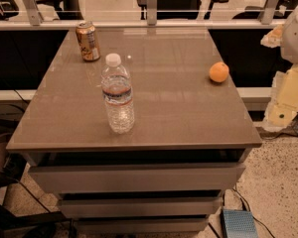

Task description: Move orange near orange can

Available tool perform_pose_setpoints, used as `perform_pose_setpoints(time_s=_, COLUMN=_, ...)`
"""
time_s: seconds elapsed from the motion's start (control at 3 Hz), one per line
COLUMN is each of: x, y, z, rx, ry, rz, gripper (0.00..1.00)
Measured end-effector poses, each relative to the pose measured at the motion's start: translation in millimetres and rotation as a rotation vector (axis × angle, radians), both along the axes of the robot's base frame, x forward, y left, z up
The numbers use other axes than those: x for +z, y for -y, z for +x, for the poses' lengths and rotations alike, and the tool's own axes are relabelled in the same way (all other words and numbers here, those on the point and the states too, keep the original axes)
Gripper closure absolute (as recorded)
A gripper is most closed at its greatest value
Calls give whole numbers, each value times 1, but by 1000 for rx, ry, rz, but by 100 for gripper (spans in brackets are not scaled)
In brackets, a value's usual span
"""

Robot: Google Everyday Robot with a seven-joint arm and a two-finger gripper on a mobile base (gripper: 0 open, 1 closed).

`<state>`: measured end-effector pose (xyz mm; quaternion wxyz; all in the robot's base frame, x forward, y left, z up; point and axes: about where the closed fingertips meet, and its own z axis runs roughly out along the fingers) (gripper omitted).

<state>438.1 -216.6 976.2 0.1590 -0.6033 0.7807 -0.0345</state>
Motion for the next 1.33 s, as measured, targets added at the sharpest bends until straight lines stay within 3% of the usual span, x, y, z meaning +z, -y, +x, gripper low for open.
perform_pose_setpoints(time_s=0.67, x=-9, y=-2, z=10, rx=-13, ry=28, rz=24, gripper=0)
perform_pose_setpoints(time_s=1.0, x=-30, y=-1, z=42, rx=-34, ry=80, rz=75, gripper=0)
perform_pose_setpoints(time_s=1.33, x=-49, y=5, z=89, rx=-62, ry=155, rz=109, gripper=0)
